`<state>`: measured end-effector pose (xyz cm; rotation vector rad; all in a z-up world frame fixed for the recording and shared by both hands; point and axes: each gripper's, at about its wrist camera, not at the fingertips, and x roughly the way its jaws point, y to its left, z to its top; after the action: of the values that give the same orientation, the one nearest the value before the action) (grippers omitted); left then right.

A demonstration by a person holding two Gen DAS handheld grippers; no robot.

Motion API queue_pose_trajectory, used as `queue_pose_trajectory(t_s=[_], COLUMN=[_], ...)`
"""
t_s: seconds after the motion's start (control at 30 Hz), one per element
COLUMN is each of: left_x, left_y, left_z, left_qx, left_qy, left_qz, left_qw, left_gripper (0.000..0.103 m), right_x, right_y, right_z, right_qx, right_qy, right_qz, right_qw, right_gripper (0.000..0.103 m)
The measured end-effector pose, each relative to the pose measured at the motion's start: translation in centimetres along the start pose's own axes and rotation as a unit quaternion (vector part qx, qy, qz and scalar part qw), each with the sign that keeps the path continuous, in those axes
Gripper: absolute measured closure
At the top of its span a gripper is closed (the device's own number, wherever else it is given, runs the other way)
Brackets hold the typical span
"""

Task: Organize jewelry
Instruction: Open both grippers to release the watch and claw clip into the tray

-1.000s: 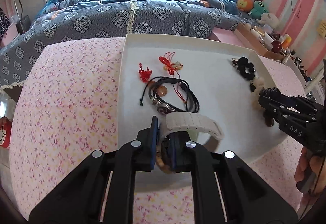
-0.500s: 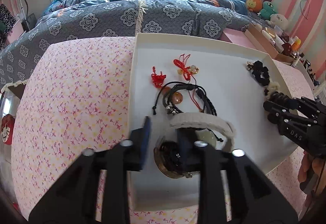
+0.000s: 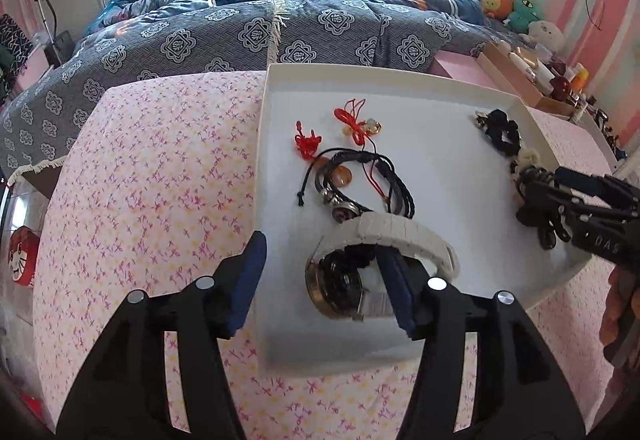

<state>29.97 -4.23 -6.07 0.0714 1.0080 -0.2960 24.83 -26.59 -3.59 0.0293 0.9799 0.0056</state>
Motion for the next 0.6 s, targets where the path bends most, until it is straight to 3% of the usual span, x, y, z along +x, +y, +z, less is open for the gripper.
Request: queue_pose_trajectory(t_s=[0.13,0.2,0.27,0.43,0.6], left_x=[-0.6,-0.9,-1.4,-2.5,-4.5], left_y=[-0.5,-0.5,-0.3,0.2,0.0], left_z=[-0.5,-0.7,-1.0,-1.8,-2.8], left_qx=[0.01,0.011,0.009,-0.001,-0.008], left_qy=[-0.002,-0.006,-0.013,-0.019,-0.039], left_qz=[0.007,0.016,0.018,0.017,0.034], left_qw=[0.9999,0.9998,0.9997,0.9997,0.9986], left_gripper=[0.041,0.03,0.026,0.025,0.013], right_x=[-0.7,-1.0,-1.5,-2.7,-4.6], right_y=[-0.5,-0.6,-0.8,-1.7,-2.1], right_z=[-0.3,-0.5,-0.7,-1.2,-2.3], right_qx=[0.008,0.006,0.006,0.017,0.03], right_qy=[-0.004,-0.004,-0.007,-0.018,-0.035], right_qz=[0.003,0.001,0.0,0.002,-0.005], right_qw=[1.0,1.0,1.0,1.0,0.999], right_gripper=[0.039,0.039,0.039,0.039,0.032])
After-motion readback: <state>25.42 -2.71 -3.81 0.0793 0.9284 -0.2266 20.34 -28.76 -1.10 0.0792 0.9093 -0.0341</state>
